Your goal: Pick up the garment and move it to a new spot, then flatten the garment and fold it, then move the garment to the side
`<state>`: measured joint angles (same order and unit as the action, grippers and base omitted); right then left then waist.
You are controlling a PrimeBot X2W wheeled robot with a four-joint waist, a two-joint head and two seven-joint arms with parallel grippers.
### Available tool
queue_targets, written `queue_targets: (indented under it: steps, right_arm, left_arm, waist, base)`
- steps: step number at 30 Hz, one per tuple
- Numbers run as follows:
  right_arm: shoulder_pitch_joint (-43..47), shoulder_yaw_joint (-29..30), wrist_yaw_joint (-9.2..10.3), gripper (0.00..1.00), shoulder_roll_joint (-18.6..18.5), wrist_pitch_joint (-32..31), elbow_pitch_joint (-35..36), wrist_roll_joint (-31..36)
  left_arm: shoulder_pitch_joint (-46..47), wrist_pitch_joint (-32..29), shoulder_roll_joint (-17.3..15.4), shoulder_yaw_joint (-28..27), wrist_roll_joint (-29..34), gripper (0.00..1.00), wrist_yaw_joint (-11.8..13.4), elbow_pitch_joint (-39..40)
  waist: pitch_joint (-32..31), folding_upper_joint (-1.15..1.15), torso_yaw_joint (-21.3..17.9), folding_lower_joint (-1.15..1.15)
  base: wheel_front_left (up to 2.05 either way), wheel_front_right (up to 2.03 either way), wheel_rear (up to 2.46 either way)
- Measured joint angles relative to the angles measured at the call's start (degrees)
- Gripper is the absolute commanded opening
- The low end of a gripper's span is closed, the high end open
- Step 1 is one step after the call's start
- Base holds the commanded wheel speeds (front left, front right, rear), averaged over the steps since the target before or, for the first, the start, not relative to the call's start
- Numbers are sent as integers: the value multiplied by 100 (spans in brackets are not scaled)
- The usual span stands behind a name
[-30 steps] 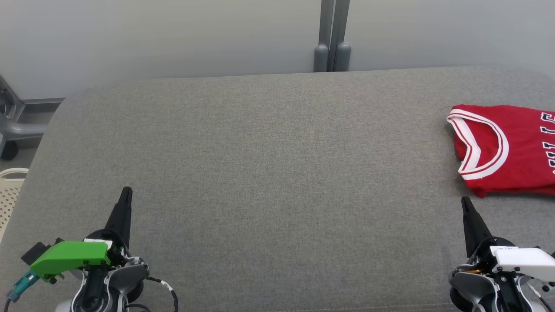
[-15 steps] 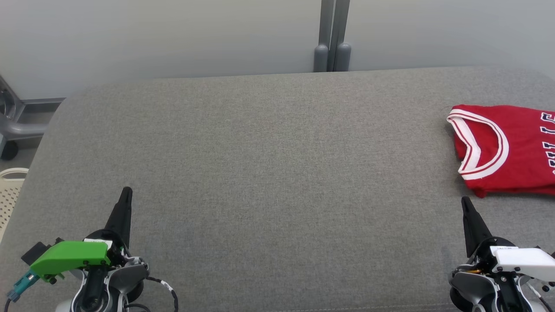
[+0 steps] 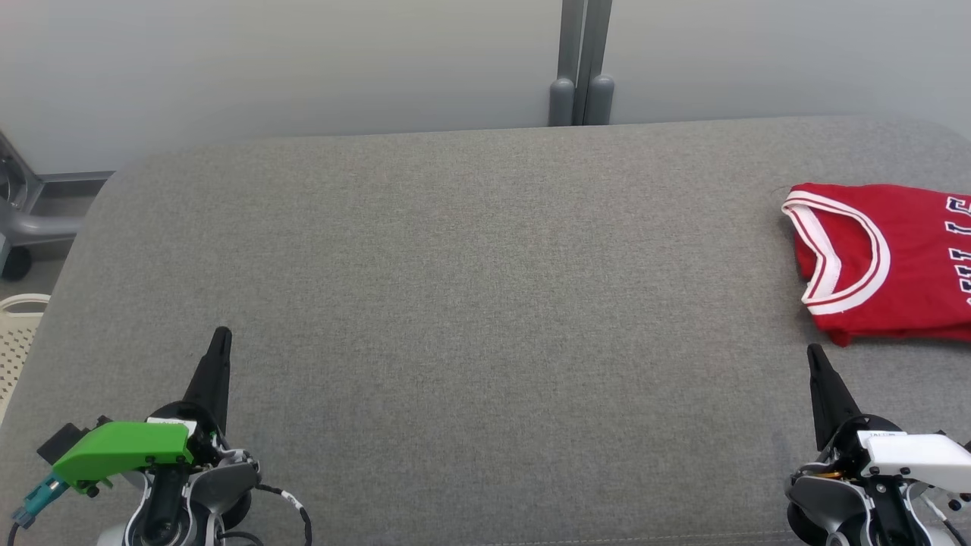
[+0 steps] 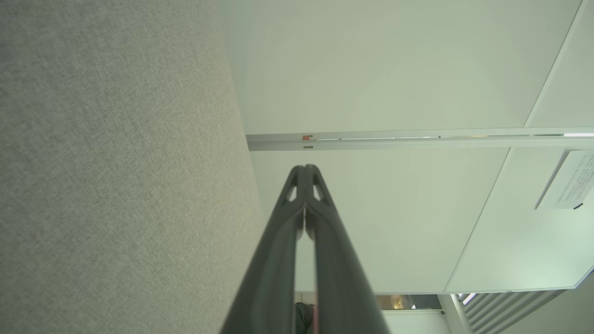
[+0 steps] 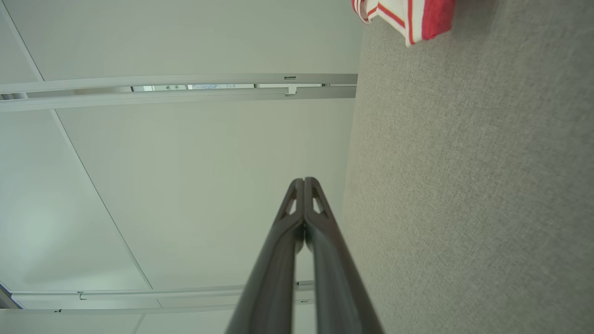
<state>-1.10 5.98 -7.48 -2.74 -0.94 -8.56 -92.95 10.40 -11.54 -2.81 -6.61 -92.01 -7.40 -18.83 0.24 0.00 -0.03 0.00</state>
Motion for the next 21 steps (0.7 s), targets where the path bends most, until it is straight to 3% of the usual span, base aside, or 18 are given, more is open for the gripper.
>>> queue_targets:
  steps: [21]
  right_arm:
    - [1,0,0,0,0,0,0,0]
  left_arm:
    - [0,0,0,0,0,0,0,0]
  waist:
    - [0,0,0,0]
  base:
    - [0,0,0]
